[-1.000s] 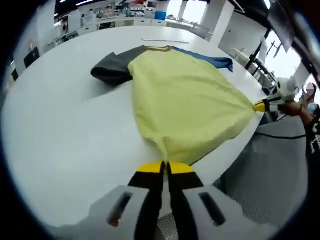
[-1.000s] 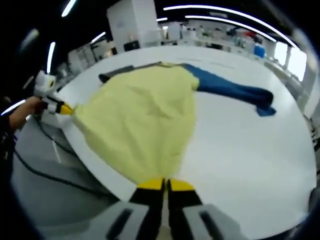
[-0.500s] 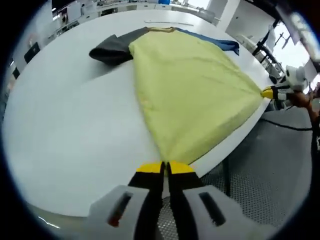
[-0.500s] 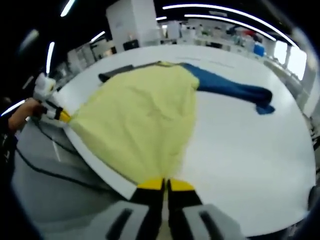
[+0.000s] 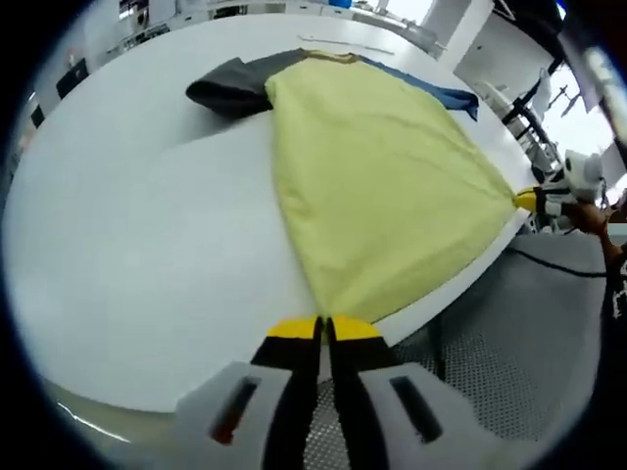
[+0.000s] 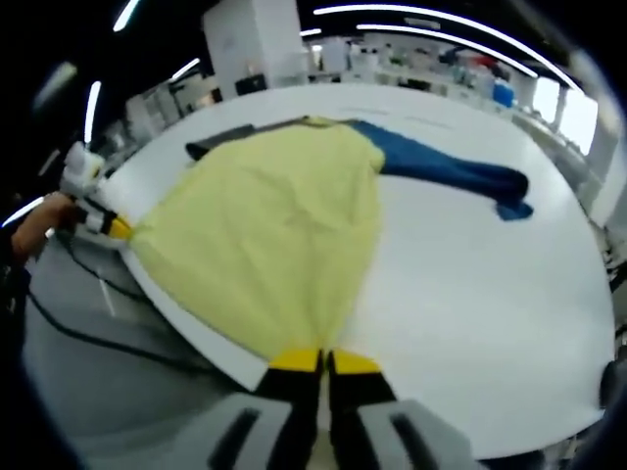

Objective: Fold the garment on the visible template until the final outline fits inside the template.

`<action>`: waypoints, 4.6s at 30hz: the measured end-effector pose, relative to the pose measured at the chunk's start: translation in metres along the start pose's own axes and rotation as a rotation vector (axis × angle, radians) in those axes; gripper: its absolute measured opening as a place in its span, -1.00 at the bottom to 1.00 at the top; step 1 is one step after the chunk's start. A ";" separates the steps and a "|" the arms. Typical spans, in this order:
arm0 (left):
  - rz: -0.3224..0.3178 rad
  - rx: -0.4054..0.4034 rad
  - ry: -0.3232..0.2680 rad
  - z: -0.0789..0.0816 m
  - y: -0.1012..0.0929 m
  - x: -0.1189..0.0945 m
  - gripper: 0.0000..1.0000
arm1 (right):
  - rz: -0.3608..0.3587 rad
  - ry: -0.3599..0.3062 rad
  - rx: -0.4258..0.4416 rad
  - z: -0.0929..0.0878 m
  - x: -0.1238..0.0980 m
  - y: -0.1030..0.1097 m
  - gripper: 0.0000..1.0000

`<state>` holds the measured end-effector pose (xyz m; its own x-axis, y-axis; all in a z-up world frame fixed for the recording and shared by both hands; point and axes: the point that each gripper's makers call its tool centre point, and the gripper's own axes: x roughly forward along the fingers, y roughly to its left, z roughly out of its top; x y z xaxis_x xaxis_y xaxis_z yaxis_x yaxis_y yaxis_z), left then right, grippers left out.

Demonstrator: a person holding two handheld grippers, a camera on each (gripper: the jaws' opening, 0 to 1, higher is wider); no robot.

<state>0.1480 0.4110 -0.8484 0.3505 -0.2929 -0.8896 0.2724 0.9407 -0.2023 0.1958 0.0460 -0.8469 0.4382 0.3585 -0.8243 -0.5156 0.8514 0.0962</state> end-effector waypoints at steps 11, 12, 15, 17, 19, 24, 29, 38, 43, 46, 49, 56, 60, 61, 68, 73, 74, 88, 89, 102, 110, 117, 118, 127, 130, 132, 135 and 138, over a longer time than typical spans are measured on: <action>0.011 0.029 -0.055 0.001 -0.002 -0.002 -0.60 | -0.004 -0.009 -0.007 -0.001 0.001 -0.003 -0.92; 0.007 0.056 -0.078 0.005 -0.003 -0.002 -0.52 | -0.007 -0.024 -0.009 0.000 -0.001 -0.005 -0.84; -0.004 0.082 -0.126 0.011 -0.008 -0.006 -0.34 | 0.002 -0.073 0.000 0.006 -0.004 -0.005 -0.57; 0.001 0.097 -0.166 0.017 -0.009 -0.008 -0.20 | 0.006 -0.099 0.001 0.010 -0.005 -0.005 -0.42; 0.005 0.118 -0.193 0.022 -0.009 -0.008 -0.10 | 0.007 -0.129 0.000 0.014 -0.007 -0.006 -0.29; 0.013 0.133 -0.247 0.032 -0.012 -0.012 0.20 | 0.003 -0.175 -0.010 0.023 -0.010 -0.010 -0.07; -0.002 0.121 -0.325 0.046 -0.017 -0.018 0.47 | -0.024 -0.236 0.028 0.033 -0.014 -0.024 0.09; 0.011 0.120 -0.387 0.058 -0.014 -0.020 0.84 | -0.050 -0.292 0.015 0.059 -0.016 -0.068 0.14; 0.013 0.132 -0.421 0.065 -0.006 -0.020 0.98 | -0.060 -0.330 0.004 0.078 -0.013 -0.091 0.14; 0.015 0.141 -0.435 0.068 -0.007 -0.022 0.98 | -0.060 -0.349 0.013 0.087 -0.010 -0.105 0.11; 0.013 0.143 -0.453 0.072 -0.003 -0.022 0.98 | -0.069 -0.367 0.001 0.097 -0.007 -0.121 0.11; 0.025 0.156 -0.480 0.081 -0.005 -0.025 0.98 | -0.090 -0.378 0.009 0.111 0.002 -0.151 0.01; 0.022 0.157 -0.507 0.085 -0.010 -0.028 0.98 | -0.121 -0.375 0.004 0.116 0.010 -0.169 -0.08; 0.023 0.157 -0.509 0.086 -0.010 -0.028 0.98 | -0.124 -0.380 0.013 0.118 0.012 -0.175 -0.10; 0.029 0.156 -0.532 0.092 -0.017 -0.031 0.98 | -0.144 -0.380 0.027 0.126 0.029 -0.203 -0.23; 0.039 0.164 -0.521 0.094 -0.017 -0.029 0.97 | -0.155 -0.374 0.032 0.131 0.037 -0.217 -0.36; 0.039 0.161 -0.519 0.095 -0.017 -0.028 0.96 | -0.165 -0.368 0.030 0.131 0.037 -0.221 -0.39; 0.034 0.142 -0.522 0.096 -0.020 -0.031 0.88 | -0.218 -0.304 0.032 0.125 0.052 -0.234 -0.74; 0.032 0.140 -0.521 0.096 -0.020 -0.030 0.87 | -0.232 -0.302 0.023 0.124 0.053 -0.235 -0.79; 0.038 0.175 -0.514 0.095 -0.018 -0.032 0.82 | -0.270 -0.301 0.008 0.122 0.043 -0.238 -1.00; 0.037 0.180 -0.527 0.099 -0.018 -0.033 0.82 | -0.296 -0.320 0.004 0.130 0.013 -0.241 -1.00; 0.031 0.185 -0.526 0.099 -0.022 -0.031 0.81 | -0.330 -0.366 0.024 0.141 -0.015 -0.244 -1.00; 0.030 0.185 -0.527 0.099 -0.022 -0.032 0.81 | -0.336 -0.367 0.032 0.141 -0.018 -0.246 -1.00; 0.024 0.187 -0.523 0.097 -0.019 -0.030 0.78 | -0.358 -0.380 0.064 0.149 -0.036 -0.251 -1.00; 0.023 0.187 -0.523 0.097 -0.018 -0.030 0.78 | -0.363 -0.392 0.072 0.155 -0.045 -0.253 -1.00; 0.021 0.188 -0.523 0.097 -0.018 -0.030 0.78 | -0.370 -0.392 0.071 0.155 -0.048 -0.250 -1.00; 0.017 0.187 -0.531 0.097 -0.018 -0.030 0.77 | -0.374 -0.397 0.079 0.157 -0.054 -0.254 -1.00; 0.010 0.180 -0.545 0.098 -0.019 -0.031 0.76 | -0.362 -0.408 0.109 0.159 -0.059 -0.260 -1.00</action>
<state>0.2199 0.3855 -0.7768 0.7522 -0.3751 -0.5417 0.3980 0.9139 -0.0801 0.4214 -0.1359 -0.7350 0.8339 0.1362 -0.5349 -0.2092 0.9748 -0.0779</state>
